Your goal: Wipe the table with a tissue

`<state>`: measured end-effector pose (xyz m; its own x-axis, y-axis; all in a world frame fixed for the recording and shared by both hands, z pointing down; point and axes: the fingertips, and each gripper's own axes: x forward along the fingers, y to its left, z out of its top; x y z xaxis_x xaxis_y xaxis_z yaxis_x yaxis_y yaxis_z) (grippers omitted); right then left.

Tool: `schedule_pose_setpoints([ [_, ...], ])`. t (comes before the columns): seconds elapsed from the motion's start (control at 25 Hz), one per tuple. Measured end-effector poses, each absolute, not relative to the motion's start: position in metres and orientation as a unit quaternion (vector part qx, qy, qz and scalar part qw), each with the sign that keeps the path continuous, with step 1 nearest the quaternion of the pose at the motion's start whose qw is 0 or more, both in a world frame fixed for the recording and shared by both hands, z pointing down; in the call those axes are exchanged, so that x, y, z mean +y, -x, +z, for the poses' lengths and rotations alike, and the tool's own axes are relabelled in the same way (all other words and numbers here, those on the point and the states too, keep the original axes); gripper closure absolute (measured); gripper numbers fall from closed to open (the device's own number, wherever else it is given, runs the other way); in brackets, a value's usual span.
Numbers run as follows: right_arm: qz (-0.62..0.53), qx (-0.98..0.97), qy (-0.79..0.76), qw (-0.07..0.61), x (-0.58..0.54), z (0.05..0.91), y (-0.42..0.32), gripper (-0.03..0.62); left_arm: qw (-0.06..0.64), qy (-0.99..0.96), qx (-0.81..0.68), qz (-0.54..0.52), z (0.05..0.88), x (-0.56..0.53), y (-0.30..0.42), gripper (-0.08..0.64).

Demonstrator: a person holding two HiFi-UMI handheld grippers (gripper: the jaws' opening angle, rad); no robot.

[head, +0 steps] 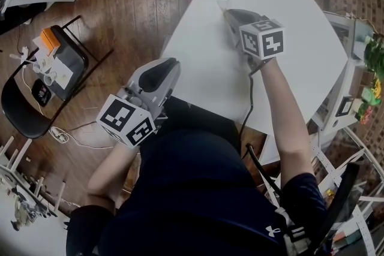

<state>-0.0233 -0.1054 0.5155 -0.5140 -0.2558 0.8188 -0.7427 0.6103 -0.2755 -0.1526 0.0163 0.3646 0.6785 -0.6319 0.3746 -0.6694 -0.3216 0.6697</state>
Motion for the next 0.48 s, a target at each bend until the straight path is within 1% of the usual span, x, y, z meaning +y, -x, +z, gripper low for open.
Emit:
schedule_pose_setpoints([
  [0.04,0.315,-0.814,-0.31,0.377,-0.106,0.512,0.023,0.557,0.423,-0.813,-0.399,0.022,0.364,0.017,0.151,0.52],
  [0.08,0.313,-0.817,-0.314,0.368,-0.106,0.508,0.021,0.512,0.423,-0.814,-0.398,0.022,0.364,0.017,0.151,0.52],
  [0.12,0.31,-0.82,-0.321,0.36,-0.107,0.502,0.019,0.502,0.421,-0.815,-0.397,0.02,0.364,0.017,0.151,0.52],
  [0.24,0.304,-0.818,-0.335,0.355,-0.105,0.493,0.012,0.497,0.417,-0.819,-0.394,0.017,0.366,0.019,0.149,0.522],
  [0.48,0.295,-0.808,-0.326,0.393,-0.088,0.511,0.01,0.486,0.416,-0.824,-0.385,0.019,0.364,0.018,0.14,0.523],
])
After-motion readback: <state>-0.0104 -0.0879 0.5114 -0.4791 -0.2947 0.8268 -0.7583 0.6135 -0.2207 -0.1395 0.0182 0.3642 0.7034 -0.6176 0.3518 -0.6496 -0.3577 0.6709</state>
